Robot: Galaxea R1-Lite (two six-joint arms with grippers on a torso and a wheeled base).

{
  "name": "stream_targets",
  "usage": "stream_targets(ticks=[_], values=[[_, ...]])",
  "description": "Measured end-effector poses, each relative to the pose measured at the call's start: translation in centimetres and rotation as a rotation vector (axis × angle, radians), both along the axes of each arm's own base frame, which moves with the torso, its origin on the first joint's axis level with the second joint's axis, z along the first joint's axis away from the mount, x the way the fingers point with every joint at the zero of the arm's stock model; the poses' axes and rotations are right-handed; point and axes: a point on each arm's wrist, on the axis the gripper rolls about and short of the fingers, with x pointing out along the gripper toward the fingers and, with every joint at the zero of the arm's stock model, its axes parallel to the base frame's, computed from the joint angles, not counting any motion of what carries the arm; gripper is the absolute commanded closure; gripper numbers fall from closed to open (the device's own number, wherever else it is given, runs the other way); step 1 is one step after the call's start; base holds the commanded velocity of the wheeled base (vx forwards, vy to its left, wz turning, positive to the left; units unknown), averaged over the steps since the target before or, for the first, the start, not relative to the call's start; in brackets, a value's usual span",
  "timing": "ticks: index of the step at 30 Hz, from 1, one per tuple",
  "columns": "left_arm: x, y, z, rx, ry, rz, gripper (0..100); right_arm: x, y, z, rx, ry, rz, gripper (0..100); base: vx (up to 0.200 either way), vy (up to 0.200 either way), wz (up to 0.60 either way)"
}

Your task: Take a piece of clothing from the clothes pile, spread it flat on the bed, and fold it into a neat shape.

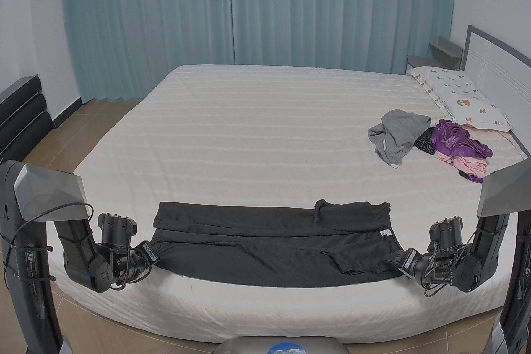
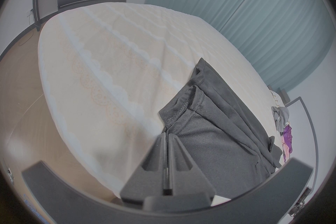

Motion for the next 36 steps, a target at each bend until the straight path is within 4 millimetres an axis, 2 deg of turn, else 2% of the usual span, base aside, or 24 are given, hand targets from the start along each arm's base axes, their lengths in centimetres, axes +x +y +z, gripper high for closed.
stream_targets(ticks=[5, 11, 27, 36], values=[[-0.1, 0.0, 0.0, -0.001, 0.002, -0.001, 100, 0.8, 0.2, -0.4, -0.006, -0.013, 0.011, 100, 0.0, 0.0, 0.0], [-0.2, 0.0, 0.1, -0.001, 0.003, -0.001, 100, 0.8, 0.2, -0.5, -0.007, -0.012, 0.011, 100, 0.0, 0.0, 0.0], [-0.9, 0.1, 1.5, 0.005, -0.01, -0.006, 100, 0.0, -1.0, 1.0, 0.016, -0.053, -0.023, 100, 0.0, 0.0, 0.0], [-1.8, 0.2, 2.3, 0.033, 0.057, -0.031, 100, -0.5, -1.3, 2.0, 0.031, -0.067, -0.019, 100, 0.0, 0.0, 0.0]])
